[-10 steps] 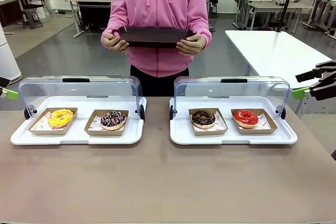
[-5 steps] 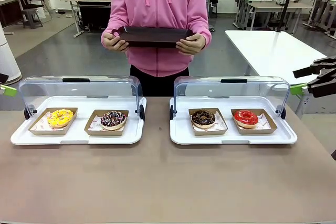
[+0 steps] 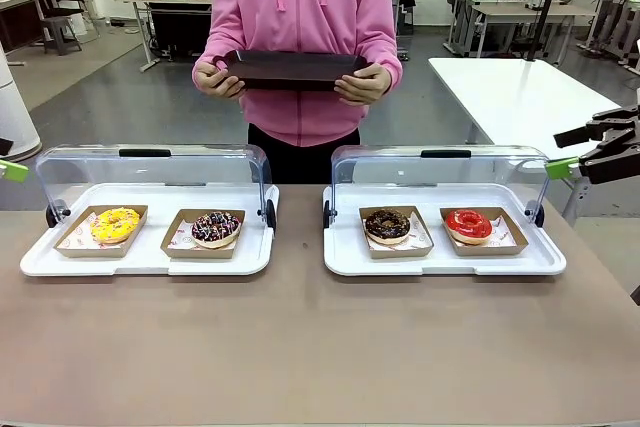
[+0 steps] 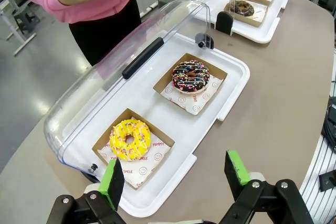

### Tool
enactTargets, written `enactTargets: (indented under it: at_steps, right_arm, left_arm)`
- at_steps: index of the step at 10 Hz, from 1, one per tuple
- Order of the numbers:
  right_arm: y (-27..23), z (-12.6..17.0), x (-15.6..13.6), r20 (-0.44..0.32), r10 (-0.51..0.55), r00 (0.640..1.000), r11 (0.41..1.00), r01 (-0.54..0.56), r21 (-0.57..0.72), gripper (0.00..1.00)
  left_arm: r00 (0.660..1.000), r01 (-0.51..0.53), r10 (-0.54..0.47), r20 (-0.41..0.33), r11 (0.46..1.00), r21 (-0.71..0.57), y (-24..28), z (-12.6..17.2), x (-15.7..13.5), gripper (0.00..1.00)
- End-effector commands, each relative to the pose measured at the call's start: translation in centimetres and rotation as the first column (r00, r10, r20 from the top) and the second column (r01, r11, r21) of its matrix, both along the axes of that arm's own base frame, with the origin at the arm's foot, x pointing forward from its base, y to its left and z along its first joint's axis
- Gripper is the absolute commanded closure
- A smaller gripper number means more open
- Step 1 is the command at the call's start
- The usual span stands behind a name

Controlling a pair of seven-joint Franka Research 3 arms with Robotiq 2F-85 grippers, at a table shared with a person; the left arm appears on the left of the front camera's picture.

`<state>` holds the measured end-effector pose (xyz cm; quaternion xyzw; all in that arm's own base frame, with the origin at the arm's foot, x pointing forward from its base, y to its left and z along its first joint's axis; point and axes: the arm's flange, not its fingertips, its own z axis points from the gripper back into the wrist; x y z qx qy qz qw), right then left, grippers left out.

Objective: Provide the desired donut to the person.
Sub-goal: Pick up and lift the Paper togo box containing the Donut pointed at by the person.

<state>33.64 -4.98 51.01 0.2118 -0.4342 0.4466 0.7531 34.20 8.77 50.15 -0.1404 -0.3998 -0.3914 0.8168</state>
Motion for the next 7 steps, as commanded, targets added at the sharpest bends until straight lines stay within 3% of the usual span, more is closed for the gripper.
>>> enactTargets:
  at_steps: [1, 2, 7]
  right_arm:
    - [0.0, -0.1, 0.8, 0.008, -0.050, 0.999, 0.998, 0.050, 0.025, 0.00]
    - [0.0, 0.0, 0.0, 0.000, 0.000, 1.000, 1.000, 0.000, 0.000, 0.00]
    - [0.0, 0.0, 0.0, 0.000, 0.000, 1.000, 1.000, 0.000, 0.000, 0.00]
  left_arm:
    - [1.000, -0.002, 0.003, 0.027, 1.000, -0.029, -2.7, -4.6, -4.4, 0.00]
    - [1.000, 0.000, 0.000, 0.000, 1.000, 0.000, 0.0, 0.0, 0.0, 0.00]
    - [1.000, 0.000, 0.000, 0.000, 1.000, 0.000, 0.0, 0.0, 0.0, 0.00]
